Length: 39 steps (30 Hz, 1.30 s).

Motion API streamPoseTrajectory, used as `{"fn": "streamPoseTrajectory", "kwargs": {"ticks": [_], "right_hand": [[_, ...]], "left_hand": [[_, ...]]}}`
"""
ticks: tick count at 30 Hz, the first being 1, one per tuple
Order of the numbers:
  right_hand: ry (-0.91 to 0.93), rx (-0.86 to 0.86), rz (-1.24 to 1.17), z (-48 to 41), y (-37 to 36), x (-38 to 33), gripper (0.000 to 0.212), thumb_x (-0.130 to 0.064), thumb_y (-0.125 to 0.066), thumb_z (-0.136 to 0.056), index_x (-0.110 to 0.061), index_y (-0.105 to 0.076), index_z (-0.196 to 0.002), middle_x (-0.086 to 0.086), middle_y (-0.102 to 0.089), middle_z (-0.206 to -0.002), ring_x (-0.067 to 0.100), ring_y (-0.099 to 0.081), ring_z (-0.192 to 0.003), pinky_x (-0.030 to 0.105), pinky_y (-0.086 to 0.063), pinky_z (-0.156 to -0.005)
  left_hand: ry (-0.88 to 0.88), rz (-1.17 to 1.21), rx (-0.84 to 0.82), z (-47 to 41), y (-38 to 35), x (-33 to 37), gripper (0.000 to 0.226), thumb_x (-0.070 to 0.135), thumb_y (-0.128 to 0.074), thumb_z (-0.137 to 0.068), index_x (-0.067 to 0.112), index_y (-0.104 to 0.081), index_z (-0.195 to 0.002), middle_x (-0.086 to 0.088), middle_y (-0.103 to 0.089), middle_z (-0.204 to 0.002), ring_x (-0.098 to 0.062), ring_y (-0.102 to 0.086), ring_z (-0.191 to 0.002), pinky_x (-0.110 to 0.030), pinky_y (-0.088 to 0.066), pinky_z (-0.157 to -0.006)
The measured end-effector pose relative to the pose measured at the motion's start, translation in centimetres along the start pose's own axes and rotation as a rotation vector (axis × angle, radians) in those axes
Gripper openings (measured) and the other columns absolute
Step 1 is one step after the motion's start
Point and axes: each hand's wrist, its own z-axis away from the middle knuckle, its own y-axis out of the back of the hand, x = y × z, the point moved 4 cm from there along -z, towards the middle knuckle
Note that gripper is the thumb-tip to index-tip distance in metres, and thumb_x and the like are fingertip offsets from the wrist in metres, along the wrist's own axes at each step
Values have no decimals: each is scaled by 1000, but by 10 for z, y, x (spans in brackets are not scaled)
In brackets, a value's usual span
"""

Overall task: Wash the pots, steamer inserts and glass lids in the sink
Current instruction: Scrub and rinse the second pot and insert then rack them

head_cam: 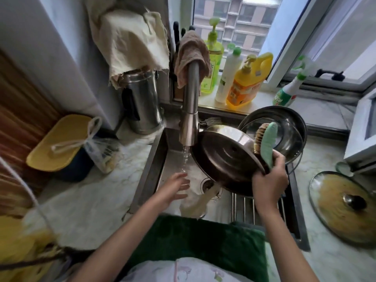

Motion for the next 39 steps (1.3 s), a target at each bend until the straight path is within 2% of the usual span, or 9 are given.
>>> {"fn": "streamPoseTrajectory", "kwargs": {"ticks": [5,10,14,18,24,29,33,36,39], "right_hand": [[158,91,-83,6,25,16,47,2,-50,-70,-11,-46,-114,22,-64,-104,25,-58,-92,20,-40,-76],[281,69,2,2,35,22,47,4,-45,-68,-10,-43,-113,26,-63,-97,22,-54,-85,21,-36,-68],[78,3,10,1,21,27,41,8,-56,-82,-9,-51,-118,12,-65,-108,19,-60,-93,26,-48,-77],[-330,-118,-100,-8,0,40,30,3,-54,-86,-12,-54,-112,-4,-60,-91,10,-55,-77,7,-39,-60],[-810,-460,-440,3,-43,78,25,-17,-66,-86,0,-65,-104,13,-70,-94,22,-67,-84,30,-56,-71],[-328,-456,27,-15,-47,63,29,-28,-40,-98,-11,-62,-105,9,-65,-95,26,-59,-88,35,-44,-73],[206,-889,306,-4,-77,28,43,-21,-50,-96,-17,-46,-139,8,-61,-122,27,-57,-110,37,-46,-88],[567,-1079,496,21,-108,6,67,-25,-51,-95,-35,-15,-150,4,-56,-123,30,-62,-98,38,-49,-73],[813,-1043,486,37,-136,-23,53,-28,-46,-97,-42,-29,-145,2,-56,-113,31,-63,-84,35,-36,-58]], "left_hand": [[-56,-64,48,-1,1,-1,28,12,-49,-96,16,-52,-123,-6,-58,-121,-19,-57,-107,-27,-53,-73],[-133,-121,36,-5,-6,9,32,7,-52,-93,13,-54,-124,-8,-59,-121,-20,-58,-110,-30,-52,-81],[-163,-168,13,-10,-17,18,50,11,-59,-90,16,-43,-137,-6,-51,-130,-18,-55,-111,-36,-50,-91],[-97,-50,-52,-15,-28,17,55,14,-63,-88,23,-38,-137,-6,-48,-129,-23,-55,-111,-43,-57,-77],[40,153,-35,-11,-20,6,26,-9,-37,-81,-12,-55,-100,-19,-58,-70,-24,-63,-55,-39,-57,-49],[88,241,93,-1,10,13,27,-14,-30,-79,-4,-54,-83,-19,-57,-74,-29,-57,-67,-37,-54,-40],[114,258,150,13,30,17,27,-16,-30,-80,-2,-51,-75,-12,-59,-48,-20,-61,-42,-36,-53,-37],[102,279,150,22,28,21,27,-18,-30,-81,-3,-51,-73,-14,-58,-54,-16,-59,-40,-33,-52,-39],[80,199,152,31,20,26,27,-20,-31,-81,-3,-49,-71,-13,-54,-47,-17,-57,-36,-33,-51,-35]]}}
